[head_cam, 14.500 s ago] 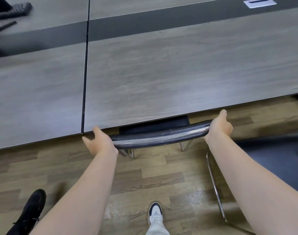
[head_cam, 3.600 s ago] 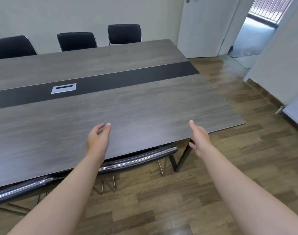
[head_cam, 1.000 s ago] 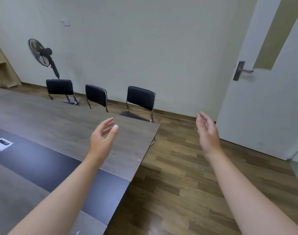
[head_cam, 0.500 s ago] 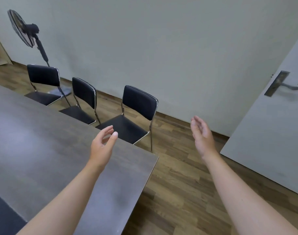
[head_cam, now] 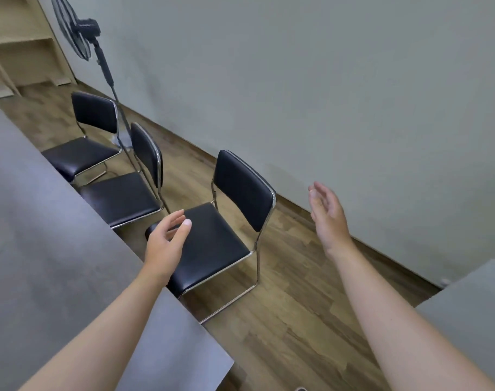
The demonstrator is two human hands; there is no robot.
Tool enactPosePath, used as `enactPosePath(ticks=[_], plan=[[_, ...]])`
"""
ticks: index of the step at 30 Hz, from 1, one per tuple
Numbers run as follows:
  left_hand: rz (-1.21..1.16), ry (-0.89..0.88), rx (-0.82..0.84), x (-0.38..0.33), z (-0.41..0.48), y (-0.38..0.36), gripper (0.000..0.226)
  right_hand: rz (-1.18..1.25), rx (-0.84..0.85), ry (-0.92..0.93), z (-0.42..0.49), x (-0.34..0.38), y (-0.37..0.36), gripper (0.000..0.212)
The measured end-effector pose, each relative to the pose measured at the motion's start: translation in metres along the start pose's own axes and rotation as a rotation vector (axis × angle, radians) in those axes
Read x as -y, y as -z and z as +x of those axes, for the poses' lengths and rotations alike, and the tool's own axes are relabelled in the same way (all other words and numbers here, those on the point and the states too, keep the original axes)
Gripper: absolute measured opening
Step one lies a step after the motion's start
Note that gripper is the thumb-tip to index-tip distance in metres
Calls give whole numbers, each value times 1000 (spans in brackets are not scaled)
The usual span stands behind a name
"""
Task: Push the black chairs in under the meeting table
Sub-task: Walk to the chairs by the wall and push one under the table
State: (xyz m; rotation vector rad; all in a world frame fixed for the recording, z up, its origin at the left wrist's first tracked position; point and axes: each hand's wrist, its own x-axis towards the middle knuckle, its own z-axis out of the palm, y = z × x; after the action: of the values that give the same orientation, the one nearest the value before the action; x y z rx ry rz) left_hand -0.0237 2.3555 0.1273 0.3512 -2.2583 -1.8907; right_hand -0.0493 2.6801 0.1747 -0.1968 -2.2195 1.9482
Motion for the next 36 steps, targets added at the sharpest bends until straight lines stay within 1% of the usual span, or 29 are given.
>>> enactPosePath(ticks=[4,7,9,11,14,18,20,23,26,32,34,36], plan=[[-11,63,-111,2,34,-63,37,-11,128,-37,98,-12,15,58],[-13,105,-160,5,52,-88,36,-20,161,-45,152,-16,14,61],[-36,166,-239,14,64,-100,34,-52,219,-66,190,-23,5,64],[-62,218,-309,26,68,-104,30,-84,276,-75,216,-32,-7,61],[-118,340,-438,53,83,-106,32,-139,334,-88,258,-51,-32,63],[-249,562,-567,104,110,-108,38,-245,379,-115,310,-83,-72,56],[-326,673,-588,133,134,-109,36,-303,395,-140,341,-104,-99,56],[-442,817,-568,158,165,-109,33,-371,402,-176,378,-122,-135,60],[-512,905,-562,179,193,-110,38,-430,423,-208,414,-133,-171,62],[-591,988,-605,219,237,-113,40,-544,404,-233,477,-162,-215,65],[-657,1021,-642,233,244,-118,41,-591,418,-241,491,-173,-221,69],[-731,1055,-705,251,249,-127,46,-636,469,-248,506,-190,-232,72]])
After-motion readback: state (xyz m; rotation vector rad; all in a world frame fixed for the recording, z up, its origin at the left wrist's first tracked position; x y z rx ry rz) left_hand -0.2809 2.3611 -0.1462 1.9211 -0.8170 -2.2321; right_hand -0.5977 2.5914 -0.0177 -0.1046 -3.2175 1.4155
